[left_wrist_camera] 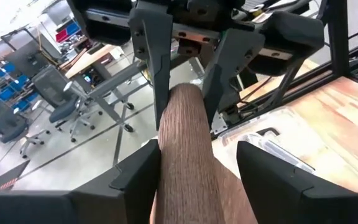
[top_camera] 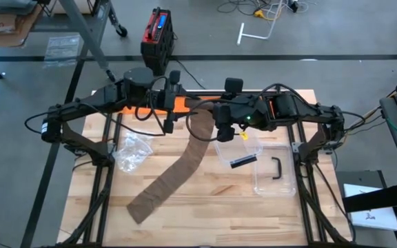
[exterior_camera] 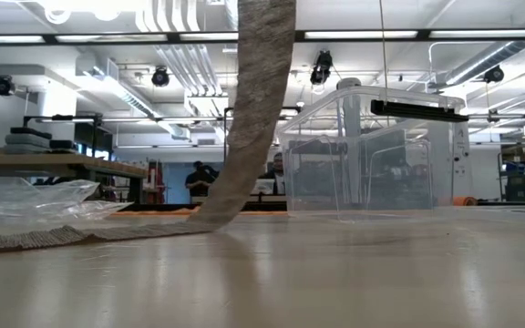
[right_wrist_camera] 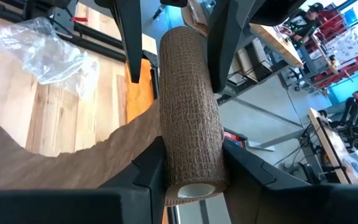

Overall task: Roll bandage
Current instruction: Roll the brown bandage

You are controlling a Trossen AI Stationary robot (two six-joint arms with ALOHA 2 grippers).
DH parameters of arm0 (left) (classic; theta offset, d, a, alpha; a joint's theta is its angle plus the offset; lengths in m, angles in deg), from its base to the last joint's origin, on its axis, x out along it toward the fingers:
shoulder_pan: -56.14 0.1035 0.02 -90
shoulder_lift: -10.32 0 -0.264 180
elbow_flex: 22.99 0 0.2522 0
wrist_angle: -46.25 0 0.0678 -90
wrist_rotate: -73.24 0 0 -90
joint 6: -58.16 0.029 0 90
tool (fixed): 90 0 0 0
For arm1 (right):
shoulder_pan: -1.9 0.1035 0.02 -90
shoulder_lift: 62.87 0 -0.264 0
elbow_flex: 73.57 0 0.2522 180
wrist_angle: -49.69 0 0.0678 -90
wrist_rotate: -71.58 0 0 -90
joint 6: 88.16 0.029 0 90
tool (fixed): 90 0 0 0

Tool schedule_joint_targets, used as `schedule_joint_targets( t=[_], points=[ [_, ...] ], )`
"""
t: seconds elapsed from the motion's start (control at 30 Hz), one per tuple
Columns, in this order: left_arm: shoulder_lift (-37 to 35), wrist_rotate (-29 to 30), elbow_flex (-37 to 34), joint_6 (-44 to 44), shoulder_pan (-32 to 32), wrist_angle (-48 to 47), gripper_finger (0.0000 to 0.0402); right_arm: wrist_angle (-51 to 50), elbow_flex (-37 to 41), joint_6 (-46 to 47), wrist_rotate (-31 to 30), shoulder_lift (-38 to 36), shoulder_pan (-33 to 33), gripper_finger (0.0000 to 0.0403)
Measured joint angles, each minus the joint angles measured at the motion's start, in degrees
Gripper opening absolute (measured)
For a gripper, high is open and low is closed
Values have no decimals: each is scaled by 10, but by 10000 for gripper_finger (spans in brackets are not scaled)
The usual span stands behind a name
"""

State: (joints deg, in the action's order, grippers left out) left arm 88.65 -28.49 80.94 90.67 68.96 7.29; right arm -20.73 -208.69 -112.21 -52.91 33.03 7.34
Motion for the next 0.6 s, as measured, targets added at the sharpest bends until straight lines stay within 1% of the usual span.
schedule_joint_targets(
  t=[0.2, 0.37, 0.47, 0.6],
  points=[
    [0, 48, 0, 6, 1, -15, 192, 5, -2, 0, -5, -4, 11, 116],
    [0, 52, 0, 11, 0, -18, 181, 7, -2, 0, -9, -4, 16, 111],
    [0, 53, 0, 11, 1, -19, 176, 7, -2, 0, -35, -3, 16, 111],
    [0, 53, 0, 3, 1, -19, 172, 13, -1, 0, -36, -3, 16, 115]
  ],
)
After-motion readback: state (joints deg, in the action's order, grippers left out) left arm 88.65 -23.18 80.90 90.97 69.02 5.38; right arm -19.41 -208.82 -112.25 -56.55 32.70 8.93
